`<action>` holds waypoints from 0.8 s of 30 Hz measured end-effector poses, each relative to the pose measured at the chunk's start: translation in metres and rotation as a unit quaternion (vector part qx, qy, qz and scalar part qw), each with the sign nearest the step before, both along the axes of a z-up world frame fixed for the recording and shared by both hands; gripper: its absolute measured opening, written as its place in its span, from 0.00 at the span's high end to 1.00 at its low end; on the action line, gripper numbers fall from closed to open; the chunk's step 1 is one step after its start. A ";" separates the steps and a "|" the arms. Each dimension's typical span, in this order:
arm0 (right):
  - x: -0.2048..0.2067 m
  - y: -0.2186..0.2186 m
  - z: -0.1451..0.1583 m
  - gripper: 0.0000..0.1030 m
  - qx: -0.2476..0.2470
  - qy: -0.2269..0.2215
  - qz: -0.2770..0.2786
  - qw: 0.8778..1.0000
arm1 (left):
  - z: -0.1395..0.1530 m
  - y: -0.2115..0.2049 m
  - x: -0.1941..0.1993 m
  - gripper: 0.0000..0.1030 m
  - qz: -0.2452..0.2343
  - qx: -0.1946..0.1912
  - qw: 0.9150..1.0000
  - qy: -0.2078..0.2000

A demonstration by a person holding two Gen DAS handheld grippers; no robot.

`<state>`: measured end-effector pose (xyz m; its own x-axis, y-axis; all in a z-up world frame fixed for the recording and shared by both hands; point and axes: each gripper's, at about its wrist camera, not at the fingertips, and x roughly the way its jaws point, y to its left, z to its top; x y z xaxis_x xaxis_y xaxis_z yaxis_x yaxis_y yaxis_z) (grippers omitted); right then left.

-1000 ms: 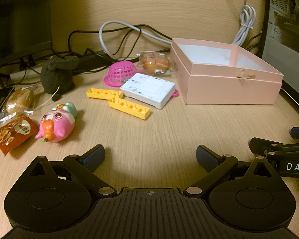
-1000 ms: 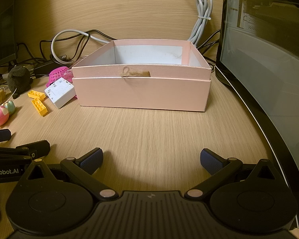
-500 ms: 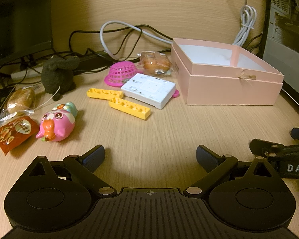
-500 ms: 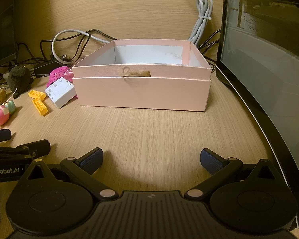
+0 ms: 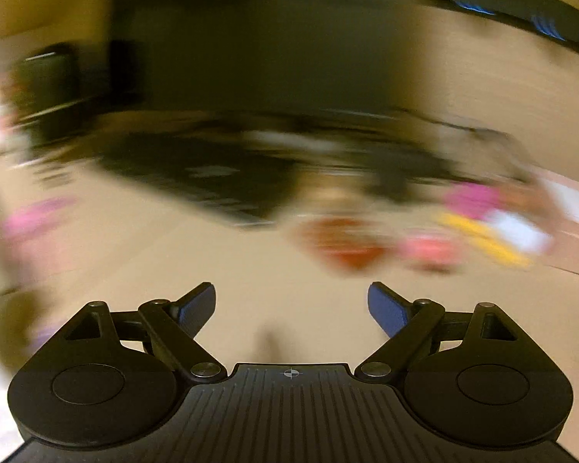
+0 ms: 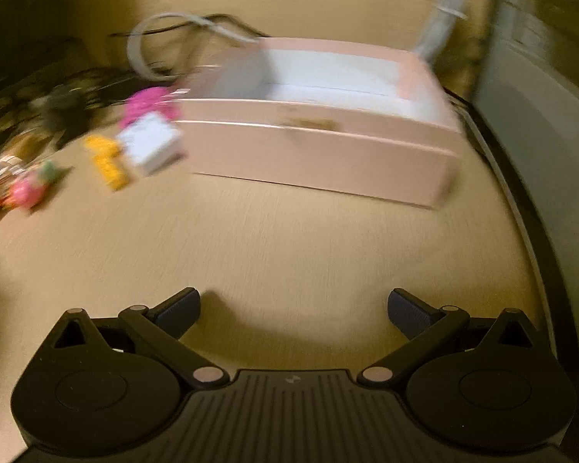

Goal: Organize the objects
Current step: 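Reach the left tool to the purple snowflake toy and grasp it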

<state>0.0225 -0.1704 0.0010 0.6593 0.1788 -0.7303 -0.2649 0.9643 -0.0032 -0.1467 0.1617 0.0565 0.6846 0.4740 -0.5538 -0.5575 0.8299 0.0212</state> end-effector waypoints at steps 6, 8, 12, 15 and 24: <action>-0.025 0.064 0.026 0.00 -0.014 -0.079 0.105 0.991 | -0.011 0.082 -0.057 0.18 0.152 -0.006 0.987 0.052; -0.030 0.084 0.033 0.00 -0.016 -0.095 0.130 0.987 | -0.018 0.097 -0.057 0.23 0.165 -0.023 0.984 0.060; -0.032 0.116 0.041 0.00 -0.012 -0.101 0.159 0.982 | -0.030 0.112 -0.044 0.24 0.171 -0.040 0.981 0.079; -0.038 0.128 0.044 0.00 -0.005 -0.101 0.174 0.979 | -0.033 0.111 -0.043 0.26 0.166 -0.033 0.983 0.076; -0.034 0.153 0.037 0.00 0.008 -0.093 0.201 0.975 | -0.038 0.112 -0.030 0.44 0.123 -0.031 0.990 0.068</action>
